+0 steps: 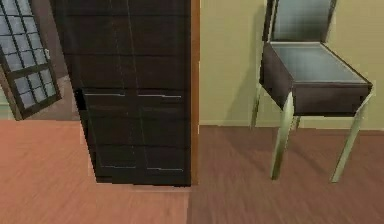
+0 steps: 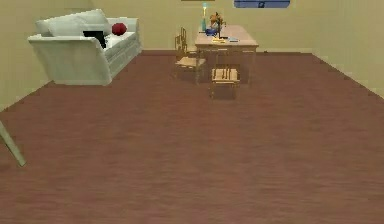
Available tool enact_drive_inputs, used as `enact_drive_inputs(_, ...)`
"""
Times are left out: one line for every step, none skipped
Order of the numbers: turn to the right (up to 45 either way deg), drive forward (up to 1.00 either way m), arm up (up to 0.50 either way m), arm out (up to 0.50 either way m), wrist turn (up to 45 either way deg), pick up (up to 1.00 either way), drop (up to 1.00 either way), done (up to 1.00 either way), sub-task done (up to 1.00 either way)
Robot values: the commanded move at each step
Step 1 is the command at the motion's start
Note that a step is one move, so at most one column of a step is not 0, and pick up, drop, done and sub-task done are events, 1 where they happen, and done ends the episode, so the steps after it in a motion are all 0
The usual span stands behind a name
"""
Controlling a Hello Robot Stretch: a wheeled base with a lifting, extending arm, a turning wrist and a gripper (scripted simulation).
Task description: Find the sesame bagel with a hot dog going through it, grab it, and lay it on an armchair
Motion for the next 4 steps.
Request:
enact_drive_inputs(0.0,0.20,0.00,0.00,0.0,0.00,0.00,0.00,0.00)
enact_drive_inputs(45.0,0.00,0.00,0.00,0.0,0.00,0.00,0.00,0.00)
enact_drive_inputs(27.0,0.00,0.00,0.00,0.0,0.00,0.00,0.00,0.00)
enact_drive_inputs(0.0,0.15,0.00,0.00,0.0,0.00,0.00,0.00,0.00)
